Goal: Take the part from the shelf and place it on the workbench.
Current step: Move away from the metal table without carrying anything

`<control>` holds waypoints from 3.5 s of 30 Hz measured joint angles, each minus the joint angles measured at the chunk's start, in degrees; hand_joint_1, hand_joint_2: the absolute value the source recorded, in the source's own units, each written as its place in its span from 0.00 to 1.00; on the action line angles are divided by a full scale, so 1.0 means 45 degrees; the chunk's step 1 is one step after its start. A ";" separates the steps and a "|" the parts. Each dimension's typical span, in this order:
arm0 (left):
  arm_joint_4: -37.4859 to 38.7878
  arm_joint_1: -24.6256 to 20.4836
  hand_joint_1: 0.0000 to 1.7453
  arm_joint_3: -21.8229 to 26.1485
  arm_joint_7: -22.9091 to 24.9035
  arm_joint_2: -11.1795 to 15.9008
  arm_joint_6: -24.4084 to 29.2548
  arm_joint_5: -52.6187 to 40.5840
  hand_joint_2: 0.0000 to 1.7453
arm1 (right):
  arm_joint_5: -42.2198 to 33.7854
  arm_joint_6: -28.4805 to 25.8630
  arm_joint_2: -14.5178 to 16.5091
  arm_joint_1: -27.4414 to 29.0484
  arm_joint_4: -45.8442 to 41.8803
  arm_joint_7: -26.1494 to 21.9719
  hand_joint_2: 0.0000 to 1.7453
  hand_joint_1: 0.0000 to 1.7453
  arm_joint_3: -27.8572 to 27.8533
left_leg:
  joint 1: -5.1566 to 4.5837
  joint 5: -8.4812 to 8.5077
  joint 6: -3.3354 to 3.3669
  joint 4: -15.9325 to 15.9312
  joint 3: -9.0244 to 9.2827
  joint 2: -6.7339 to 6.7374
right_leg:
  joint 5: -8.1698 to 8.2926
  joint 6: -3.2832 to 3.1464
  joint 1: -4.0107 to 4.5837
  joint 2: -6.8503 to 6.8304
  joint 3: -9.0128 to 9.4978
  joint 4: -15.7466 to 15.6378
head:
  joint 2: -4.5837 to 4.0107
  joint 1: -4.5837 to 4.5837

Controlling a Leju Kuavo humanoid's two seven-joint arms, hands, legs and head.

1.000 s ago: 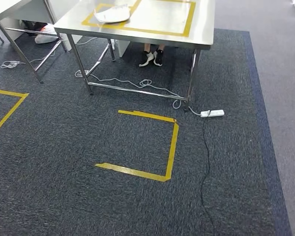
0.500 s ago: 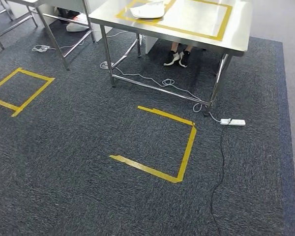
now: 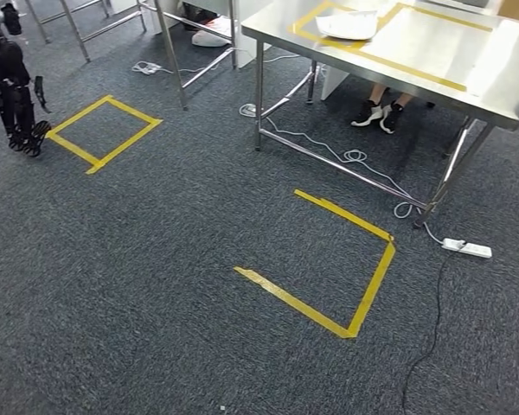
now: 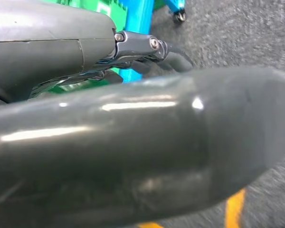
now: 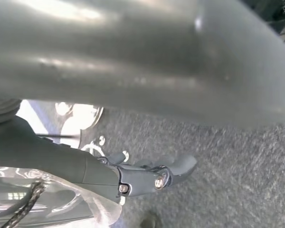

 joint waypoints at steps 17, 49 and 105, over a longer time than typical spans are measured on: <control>0.0117 0.0074 0.00 0.0016 -0.0019 0.0041 0.0190 0.0023 0.00 | 0.0006 -0.0004 0.0015 0.0013 -0.0007 0.0021 0.00 0.00 -0.0017 | 0.0420 -0.0201 -0.0607 0.0038 0.0208 0.2115 | -0.0248 0.1105 -0.0569 -0.2826 0.0556 -0.0304 | 0.0000 -0.0016; -0.0161 0.0413 0.00 0.0002 0.0291 0.0258 0.0280 -0.0121 0.00 | 0.0024 -0.0004 0.0019 -0.0004 -0.0102 0.0021 0.00 0.00 -0.0040 | 0.0227 -0.0260 -0.0328 -0.0171 0.0483 0.2018 | -0.0388 0.1064 -0.0534 -0.2693 0.0653 -0.0273 | 0.0000 -0.0002; -0.1464 0.0726 0.00 -0.0020 -0.1044 0.0726 0.0375 0.1608 0.00 | 0.0567 0.1149 0.0019 -0.0466 0.0378 -0.0907 0.00 0.00 -0.0715 | 0.0252 -0.0154 -0.0484 -0.0305 0.0460 0.0661 | 0.0034 0.0961 -0.0646 -0.0956 -0.0110 -0.0065 | 0.0000 0.0067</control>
